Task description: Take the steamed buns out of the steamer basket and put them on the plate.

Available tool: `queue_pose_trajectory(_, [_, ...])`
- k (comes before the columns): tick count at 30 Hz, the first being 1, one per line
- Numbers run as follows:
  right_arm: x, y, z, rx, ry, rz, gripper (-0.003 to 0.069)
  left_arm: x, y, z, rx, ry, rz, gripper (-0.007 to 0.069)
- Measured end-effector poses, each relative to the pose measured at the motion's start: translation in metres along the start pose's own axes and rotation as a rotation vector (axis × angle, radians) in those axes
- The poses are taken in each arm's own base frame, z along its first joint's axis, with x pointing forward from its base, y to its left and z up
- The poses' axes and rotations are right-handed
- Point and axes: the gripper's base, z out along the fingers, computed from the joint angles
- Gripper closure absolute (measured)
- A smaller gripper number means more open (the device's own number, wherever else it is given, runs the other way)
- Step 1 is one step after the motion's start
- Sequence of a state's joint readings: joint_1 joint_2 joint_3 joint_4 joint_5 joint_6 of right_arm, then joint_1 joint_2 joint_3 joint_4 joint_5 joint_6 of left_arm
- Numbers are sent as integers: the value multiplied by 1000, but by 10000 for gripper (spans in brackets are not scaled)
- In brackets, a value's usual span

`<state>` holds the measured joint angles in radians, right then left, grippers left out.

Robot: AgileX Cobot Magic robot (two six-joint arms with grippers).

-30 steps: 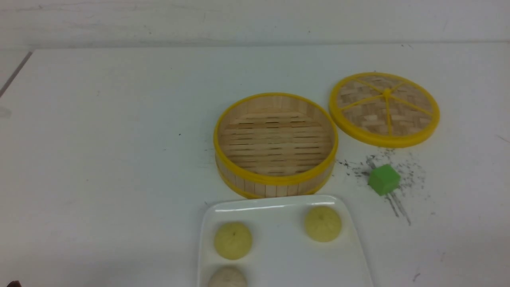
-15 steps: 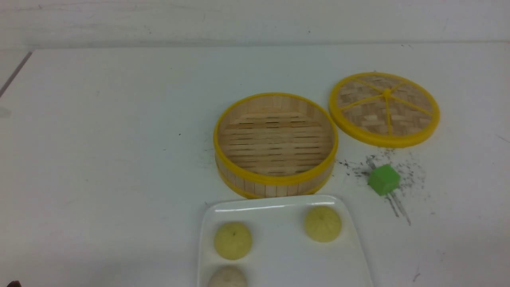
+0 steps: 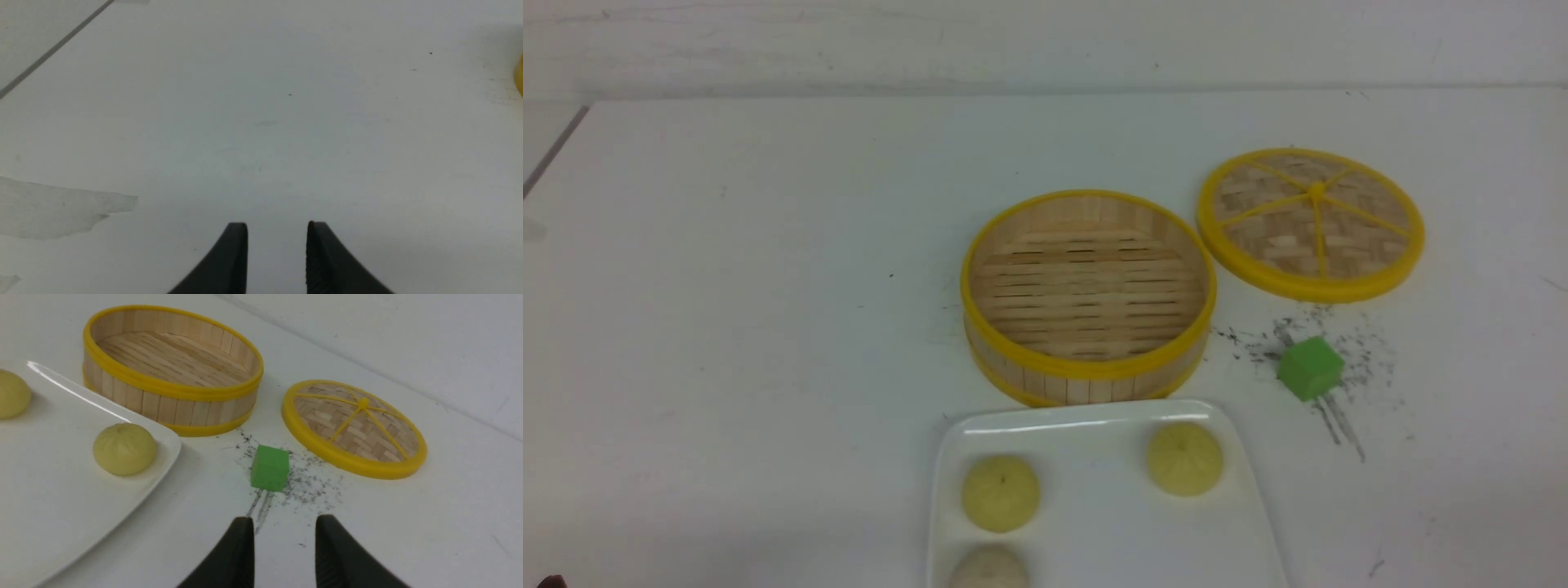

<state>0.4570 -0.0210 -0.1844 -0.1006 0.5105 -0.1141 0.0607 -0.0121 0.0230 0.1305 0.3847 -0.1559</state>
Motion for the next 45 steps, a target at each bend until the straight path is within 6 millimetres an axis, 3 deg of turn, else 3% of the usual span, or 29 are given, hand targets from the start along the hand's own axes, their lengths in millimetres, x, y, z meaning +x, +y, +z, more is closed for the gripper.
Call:
queue_pose_trajectory(8, [17, 10, 7, -66, 73, 324, 419, 0, 0, 0, 0, 0, 0, 384])
queue_pose_trajectory(16, [52, 17, 22, -61, 143, 329, 419, 0, 0, 0, 0, 0, 0, 384])
queue_pose_trajectory(24, [51, 17, 23, -56, 102, 334, 419, 0, 0, 0, -4, -1, 11, 384])
queue_pose_trajectory(40, [57, -7, 19, 409, 132, 385, 419, 0, 2, 0, -26, -2, 64, 384])
queue_pose_trajectory(45, [58, -9, 18, 454, 135, 396, 419, 0, 2, 0, -26, -2, 64, 384])
